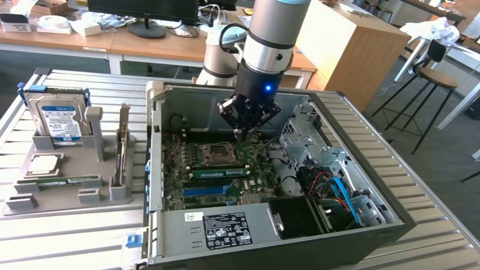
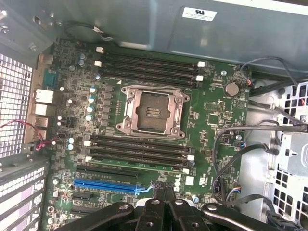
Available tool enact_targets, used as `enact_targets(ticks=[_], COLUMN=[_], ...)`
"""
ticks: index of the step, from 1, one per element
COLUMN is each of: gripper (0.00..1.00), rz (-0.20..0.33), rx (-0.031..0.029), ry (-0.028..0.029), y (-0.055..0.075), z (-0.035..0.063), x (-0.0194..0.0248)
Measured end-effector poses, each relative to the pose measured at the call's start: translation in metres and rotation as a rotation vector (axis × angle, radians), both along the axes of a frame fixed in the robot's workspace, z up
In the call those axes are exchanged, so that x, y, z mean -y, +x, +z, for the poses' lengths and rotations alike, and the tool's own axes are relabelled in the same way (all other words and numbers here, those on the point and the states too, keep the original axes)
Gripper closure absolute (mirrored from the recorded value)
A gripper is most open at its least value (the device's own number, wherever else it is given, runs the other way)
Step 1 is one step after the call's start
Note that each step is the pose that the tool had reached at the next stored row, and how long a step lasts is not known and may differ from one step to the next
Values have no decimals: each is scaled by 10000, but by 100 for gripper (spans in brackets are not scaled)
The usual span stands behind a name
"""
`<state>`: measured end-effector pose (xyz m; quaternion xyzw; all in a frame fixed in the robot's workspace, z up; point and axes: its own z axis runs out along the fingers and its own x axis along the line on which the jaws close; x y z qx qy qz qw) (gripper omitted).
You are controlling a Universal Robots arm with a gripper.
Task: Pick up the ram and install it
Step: 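Press down the ram until it locks into place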
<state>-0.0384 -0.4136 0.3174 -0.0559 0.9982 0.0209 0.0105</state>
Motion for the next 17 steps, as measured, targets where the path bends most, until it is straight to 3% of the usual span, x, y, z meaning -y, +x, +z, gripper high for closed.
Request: enact_targets(ticks=[2, 5, 6, 17], gripper=[90, 90, 90, 90], rz=[-2, -2, -2, -2], rx=[-69, -220, -242, -242], ry=[10, 18, 18, 60], y=[0, 0, 0, -101], z=[1, 1, 1, 0], x=[1, 0, 0, 0])
